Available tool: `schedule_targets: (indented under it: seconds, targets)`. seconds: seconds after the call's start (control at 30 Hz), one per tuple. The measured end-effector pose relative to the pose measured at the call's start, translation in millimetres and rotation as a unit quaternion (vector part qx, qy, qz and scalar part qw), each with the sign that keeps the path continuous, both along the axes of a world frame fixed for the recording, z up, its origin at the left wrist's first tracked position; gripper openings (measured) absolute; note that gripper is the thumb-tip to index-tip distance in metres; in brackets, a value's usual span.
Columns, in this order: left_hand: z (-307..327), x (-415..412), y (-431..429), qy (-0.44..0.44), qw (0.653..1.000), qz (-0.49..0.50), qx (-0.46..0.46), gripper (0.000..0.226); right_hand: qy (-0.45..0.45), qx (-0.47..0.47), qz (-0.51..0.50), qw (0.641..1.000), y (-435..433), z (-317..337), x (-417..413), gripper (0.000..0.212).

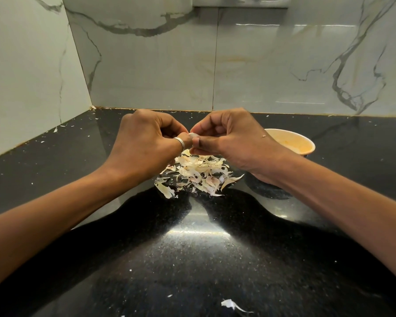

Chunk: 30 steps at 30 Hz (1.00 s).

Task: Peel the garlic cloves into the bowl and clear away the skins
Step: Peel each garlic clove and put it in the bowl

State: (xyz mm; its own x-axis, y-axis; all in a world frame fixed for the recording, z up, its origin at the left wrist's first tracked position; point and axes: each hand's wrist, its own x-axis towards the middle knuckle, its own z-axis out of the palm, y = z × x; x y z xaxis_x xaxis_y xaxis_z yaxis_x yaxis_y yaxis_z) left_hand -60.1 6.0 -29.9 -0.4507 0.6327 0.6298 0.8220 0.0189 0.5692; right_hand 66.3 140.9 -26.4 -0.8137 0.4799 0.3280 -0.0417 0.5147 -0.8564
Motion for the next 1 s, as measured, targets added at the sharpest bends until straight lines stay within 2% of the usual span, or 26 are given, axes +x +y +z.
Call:
schedule_targets:
  seconds: [0.33,0.43,0.57,0.73,0.87,1.0]
  targets:
    - [0.0,-6.3,4.2,-0.161,0.986,-0.039,0.002,0.01,0.042,-0.205,0.055,0.976,-5.9,11.8,5.7,0.015]
    - [-1.3,-9.3,4.5,-0.158,0.987,-0.034,-0.01,0.013,0.047,-0.229,0.055,0.971,-3.1,16.0,9.2,0.019]
    - [-3.1,-6.6,4.5,-0.121,0.992,-0.029,-0.026,0.022,0.026,-0.212,0.049,0.976,-0.7,16.0,10.9,0.018]
    - [-0.7,-4.8,2.7,-0.064,0.998,-0.028,-0.006,0.006,0.032,-0.204,0.038,0.978,0.4,15.3,9.7,0.015]
    - [-0.3,-1.3,0.8,-0.047,0.998,-0.034,-0.007,0.015,0.027,-0.186,0.036,0.981,0.5,13.6,8.4,0.015]
    - [-0.7,-0.5,1.8,-0.042,0.999,-0.03,-0.008,0.009,0.011,-0.17,0.043,0.985,0.3,12.2,8.2,0.018]
